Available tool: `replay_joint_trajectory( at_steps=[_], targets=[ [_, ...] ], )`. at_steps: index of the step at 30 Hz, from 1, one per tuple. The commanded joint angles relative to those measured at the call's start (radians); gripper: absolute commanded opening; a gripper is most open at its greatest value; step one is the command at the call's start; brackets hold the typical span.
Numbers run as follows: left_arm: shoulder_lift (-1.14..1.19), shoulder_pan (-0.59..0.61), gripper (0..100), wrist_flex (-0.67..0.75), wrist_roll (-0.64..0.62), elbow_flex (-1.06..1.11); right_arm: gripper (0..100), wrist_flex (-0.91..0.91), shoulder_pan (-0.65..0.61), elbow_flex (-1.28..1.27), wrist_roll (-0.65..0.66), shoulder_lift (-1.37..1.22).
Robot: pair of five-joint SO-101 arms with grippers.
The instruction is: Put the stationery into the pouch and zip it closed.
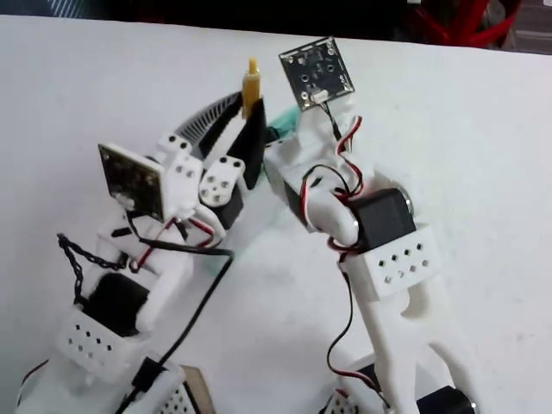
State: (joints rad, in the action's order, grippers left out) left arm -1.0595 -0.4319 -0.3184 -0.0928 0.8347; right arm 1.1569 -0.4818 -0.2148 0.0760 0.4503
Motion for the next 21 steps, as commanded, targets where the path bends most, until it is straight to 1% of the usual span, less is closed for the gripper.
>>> replay_joint_trajectory(
  at_steps=[1,6,11,13,15,18,19,21],
  targets=[
    [0.001,0.022,4,0.023,0.003,0.012,20.4,-0.001,0.012,-0.060,-0.008,-0.015],
    [0.001,0.053,4,0.012,0.003,0.026,20.4,-0.001,0.012,-0.060,-0.008,-0.015],
    [-0.007,0.048,4,-0.063,0.003,0.025,20.4,-0.002,0.012,-0.060,-0.008,-0.019],
    [-0.039,0.047,5,-0.118,0.003,0.025,20.4,-0.002,0.012,-0.060,-0.008,-0.021],
    [-0.096,0.045,8,-0.195,0.002,0.023,20.4,-0.002,0.008,-0.060,-0.008,-0.022],
    [-0.202,0.045,20,-0.311,0.000,0.025,20.4,-0.002,0.007,-0.060,-0.008,-0.022],
    [-0.231,0.045,22,-0.342,0.000,0.026,20.4,-0.002,0.007,-0.060,-0.008,-0.022],
    [-0.271,0.051,22,-0.381,0.002,0.026,20.4,-0.002,0.007,-0.060,-0.008,-0.022]
  ],
)
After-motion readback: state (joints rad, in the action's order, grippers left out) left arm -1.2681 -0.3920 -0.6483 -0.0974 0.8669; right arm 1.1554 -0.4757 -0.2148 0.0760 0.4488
